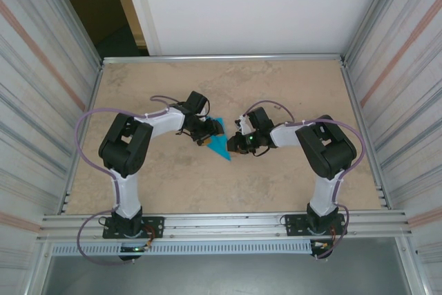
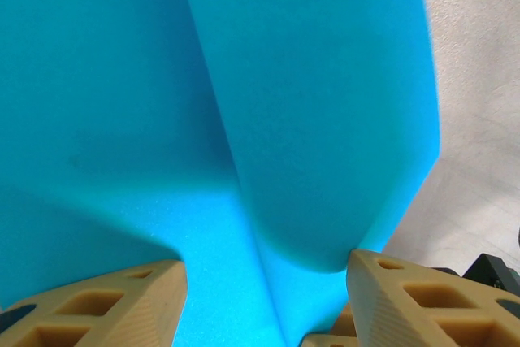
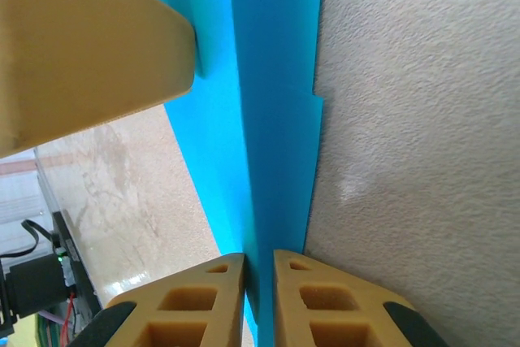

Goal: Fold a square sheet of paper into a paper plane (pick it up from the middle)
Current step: Fourth fold the wing at the center of the table.

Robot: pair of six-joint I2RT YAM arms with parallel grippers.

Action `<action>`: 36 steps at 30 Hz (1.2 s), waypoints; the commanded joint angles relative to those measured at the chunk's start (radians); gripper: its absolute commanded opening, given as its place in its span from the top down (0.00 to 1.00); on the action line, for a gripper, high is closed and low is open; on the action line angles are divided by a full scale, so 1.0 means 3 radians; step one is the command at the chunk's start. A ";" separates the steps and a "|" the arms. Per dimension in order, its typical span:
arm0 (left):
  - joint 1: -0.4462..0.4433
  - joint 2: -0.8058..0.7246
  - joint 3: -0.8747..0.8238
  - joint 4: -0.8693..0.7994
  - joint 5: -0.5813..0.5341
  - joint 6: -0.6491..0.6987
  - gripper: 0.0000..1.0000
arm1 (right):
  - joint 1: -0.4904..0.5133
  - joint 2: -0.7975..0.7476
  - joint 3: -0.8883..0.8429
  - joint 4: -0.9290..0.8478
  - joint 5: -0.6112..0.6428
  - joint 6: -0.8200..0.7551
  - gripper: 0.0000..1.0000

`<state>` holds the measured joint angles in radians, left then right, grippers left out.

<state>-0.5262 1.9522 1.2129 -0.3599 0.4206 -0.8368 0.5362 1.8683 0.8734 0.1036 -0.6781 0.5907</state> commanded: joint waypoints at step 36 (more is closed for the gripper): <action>0.0094 -0.0652 -0.0671 0.1206 0.0614 0.0047 0.73 | -0.0097 0.0333 0.0019 0.0029 -0.0170 -0.0078 0.89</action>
<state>-0.5076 1.7504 1.0348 -0.1181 0.5446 -0.8112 0.5014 1.9072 0.8757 0.1265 -0.7673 0.5911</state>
